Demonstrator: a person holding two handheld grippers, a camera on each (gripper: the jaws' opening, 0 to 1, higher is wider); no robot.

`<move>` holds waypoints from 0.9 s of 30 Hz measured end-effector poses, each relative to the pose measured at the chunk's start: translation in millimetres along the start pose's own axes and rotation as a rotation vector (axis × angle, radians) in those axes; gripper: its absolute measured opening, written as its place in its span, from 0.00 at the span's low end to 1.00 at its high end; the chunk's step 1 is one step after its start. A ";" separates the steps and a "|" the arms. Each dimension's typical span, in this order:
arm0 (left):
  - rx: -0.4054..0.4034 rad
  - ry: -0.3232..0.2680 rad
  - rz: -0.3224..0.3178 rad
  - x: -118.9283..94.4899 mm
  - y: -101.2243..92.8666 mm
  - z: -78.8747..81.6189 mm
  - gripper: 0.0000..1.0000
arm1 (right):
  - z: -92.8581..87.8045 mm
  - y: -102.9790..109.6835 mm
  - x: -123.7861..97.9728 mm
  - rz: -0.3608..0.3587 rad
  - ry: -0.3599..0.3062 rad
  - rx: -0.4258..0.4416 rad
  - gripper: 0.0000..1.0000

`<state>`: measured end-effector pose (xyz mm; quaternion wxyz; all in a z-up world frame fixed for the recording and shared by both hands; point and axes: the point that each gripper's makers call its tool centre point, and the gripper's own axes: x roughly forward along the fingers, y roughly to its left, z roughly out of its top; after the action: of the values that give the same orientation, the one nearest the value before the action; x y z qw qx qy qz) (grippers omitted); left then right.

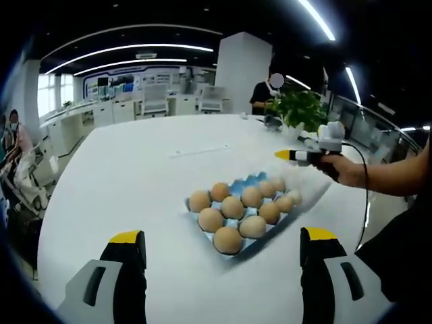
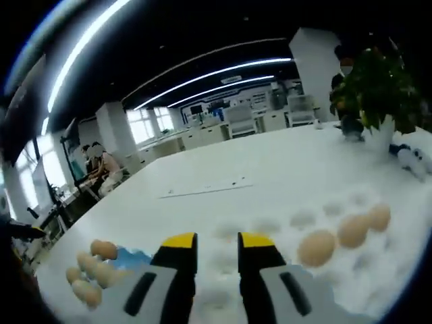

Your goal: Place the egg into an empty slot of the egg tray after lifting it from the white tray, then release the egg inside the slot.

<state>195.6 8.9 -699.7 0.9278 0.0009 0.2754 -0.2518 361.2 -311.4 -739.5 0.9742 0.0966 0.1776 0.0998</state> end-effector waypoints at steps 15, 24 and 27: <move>0.003 0.007 0.007 -0.1 2.0 1.6 0.95 | -21.6 -85.5 -2.4 -0.207 0.083 -0.081 0.28; 0.003 0.009 0.012 -1.3 2.8 1.7 0.95 | -22.9 -77.2 4.6 -0.127 0.158 -0.226 0.28; 0.004 0.005 0.009 -1.0 1.5 2.8 0.95 | -23.6 -77.6 5.3 -0.108 0.162 -0.244 0.28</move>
<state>196.9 10.3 -697.1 0.9282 0.0048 0.2771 -0.2482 369.9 -381.2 -780.3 0.9652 -0.0404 0.2471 0.0754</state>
